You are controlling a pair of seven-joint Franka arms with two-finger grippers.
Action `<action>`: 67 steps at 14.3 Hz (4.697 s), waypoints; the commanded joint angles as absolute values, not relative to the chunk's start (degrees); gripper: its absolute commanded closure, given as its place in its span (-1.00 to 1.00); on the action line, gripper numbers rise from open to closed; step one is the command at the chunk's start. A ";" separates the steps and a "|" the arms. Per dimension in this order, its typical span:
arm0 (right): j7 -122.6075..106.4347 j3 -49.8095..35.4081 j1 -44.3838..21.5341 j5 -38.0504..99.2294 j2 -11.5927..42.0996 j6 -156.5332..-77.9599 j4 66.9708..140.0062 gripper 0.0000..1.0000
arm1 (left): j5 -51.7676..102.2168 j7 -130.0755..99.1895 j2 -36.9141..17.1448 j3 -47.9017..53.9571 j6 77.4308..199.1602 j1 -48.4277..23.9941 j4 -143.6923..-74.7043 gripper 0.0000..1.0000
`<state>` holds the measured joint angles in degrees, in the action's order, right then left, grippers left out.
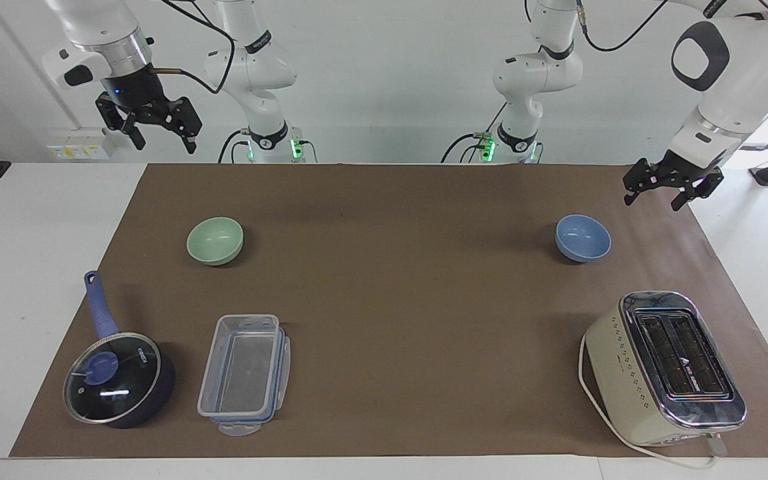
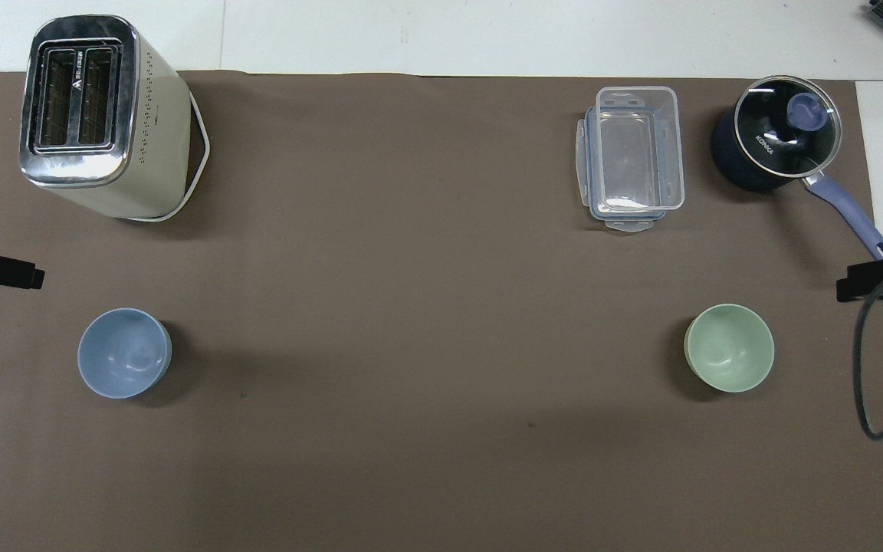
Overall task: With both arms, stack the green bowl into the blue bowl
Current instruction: 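Reach the left gripper down to the rim of the blue bowl, then grip the blue bowl rim and slide it toward the table center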
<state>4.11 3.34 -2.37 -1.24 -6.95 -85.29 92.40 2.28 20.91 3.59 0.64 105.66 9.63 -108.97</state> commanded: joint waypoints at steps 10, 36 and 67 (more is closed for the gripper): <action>3.08 3.34 -1.76 -0.88 -7.65 -84.99 92.90 -1.00 | 10.19 27.86 2.73 1.23 125.06 14.77 -128.23 -1.00; 3.08 3.34 -1.76 -0.88 -7.65 -85.08 92.90 -1.00 | 12.13 19.89 5.10 1.76 116.89 3.10 -128.23 1.00; 3.08 3.34 -1.76 -0.88 -7.65 -85.08 92.90 -1.00 | 7.65 -17.51 -1.42 1.05 129.58 -27.35 -119.80 -1.00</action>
<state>4.11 3.59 -2.48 -1.24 -6.95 -85.29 92.40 9.58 -20.40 -4.24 0.95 134.88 -30.21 -121.30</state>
